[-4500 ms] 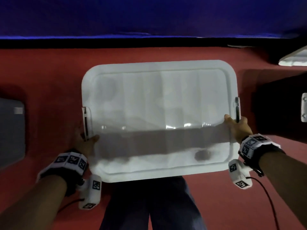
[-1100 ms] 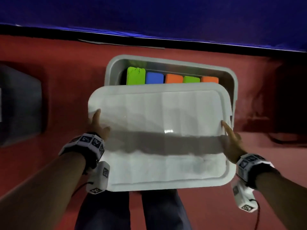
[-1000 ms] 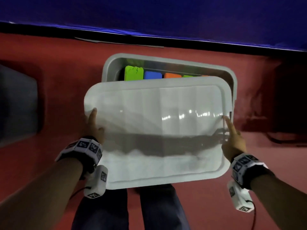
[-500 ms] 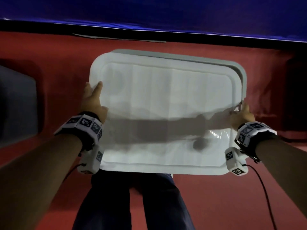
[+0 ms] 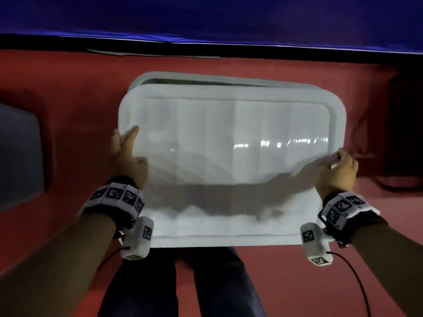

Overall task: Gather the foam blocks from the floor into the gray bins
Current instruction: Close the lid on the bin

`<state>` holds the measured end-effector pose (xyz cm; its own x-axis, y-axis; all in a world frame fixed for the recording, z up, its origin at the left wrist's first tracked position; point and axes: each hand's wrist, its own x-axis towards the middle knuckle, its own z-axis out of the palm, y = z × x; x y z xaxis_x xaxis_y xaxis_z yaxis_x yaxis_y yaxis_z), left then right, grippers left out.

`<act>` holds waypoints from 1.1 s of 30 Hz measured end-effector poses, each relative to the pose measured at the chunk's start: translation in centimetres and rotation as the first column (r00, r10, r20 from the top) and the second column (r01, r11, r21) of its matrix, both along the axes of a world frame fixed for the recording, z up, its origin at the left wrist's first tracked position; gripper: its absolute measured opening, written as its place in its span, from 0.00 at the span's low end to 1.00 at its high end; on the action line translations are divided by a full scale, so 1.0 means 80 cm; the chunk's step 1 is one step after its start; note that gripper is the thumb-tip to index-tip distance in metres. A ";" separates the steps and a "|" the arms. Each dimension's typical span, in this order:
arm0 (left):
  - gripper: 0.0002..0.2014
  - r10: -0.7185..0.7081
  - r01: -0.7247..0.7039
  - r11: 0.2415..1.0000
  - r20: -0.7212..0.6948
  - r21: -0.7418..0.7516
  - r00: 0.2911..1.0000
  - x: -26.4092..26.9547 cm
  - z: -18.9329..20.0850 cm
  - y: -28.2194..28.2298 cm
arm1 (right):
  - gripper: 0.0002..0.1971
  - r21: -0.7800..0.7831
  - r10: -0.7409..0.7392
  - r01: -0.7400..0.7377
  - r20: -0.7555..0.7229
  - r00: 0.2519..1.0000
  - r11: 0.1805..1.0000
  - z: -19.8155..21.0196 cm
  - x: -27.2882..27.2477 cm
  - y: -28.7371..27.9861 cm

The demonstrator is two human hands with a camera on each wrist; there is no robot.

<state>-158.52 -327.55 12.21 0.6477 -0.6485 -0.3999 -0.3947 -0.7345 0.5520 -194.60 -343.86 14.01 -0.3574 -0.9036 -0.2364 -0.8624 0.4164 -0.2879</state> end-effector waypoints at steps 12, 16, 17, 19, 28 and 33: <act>0.25 0.180 -0.167 0.983 -0.234 0.072 0.956 0.069 -0.030 -0.018 | 0.23 0.328 -0.088 0.051 0.101 0.991 0.943 -0.034 -0.021 -0.042; 0.10 0.268 -0.245 0.963 -0.500 0.112 0.824 0.074 -0.045 -0.014 | 0.31 0.359 -0.113 0.026 0.223 0.968 0.933 -0.042 -0.040 -0.039; 0.09 0.264 -0.237 0.964 -0.540 0.120 0.799 0.074 -0.044 -0.014 | 0.37 0.363 -0.149 0.058 0.226 0.963 0.930 -0.045 -0.045 -0.041; 0.08 0.279 -0.235 0.960 -0.575 0.152 0.769 0.078 -0.044 -0.011 | 0.36 0.411 -0.339 0.210 0.272 0.901 0.887 -0.048 -0.060 -0.043; 0.21 0.176 -0.155 0.984 -0.306 0.092 0.936 0.064 -0.044 -0.002 | 0.44 0.466 -0.424 0.266 0.274 0.863 0.844 -0.048 -0.068 -0.040; 0.38 0.199 -0.188 0.977 -0.120 0.097 0.973 0.043 -0.060 0.001 | 0.32 0.346 -0.151 0.103 0.113 0.982 0.933 -0.035 -0.036 -0.036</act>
<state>-155.05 -327.51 7.38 0.6976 -0.4760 -0.5356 -0.1701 -0.8361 0.5215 -197.46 -346.70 11.24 -0.4071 -0.7111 -0.5732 -0.7583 0.6130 -0.2218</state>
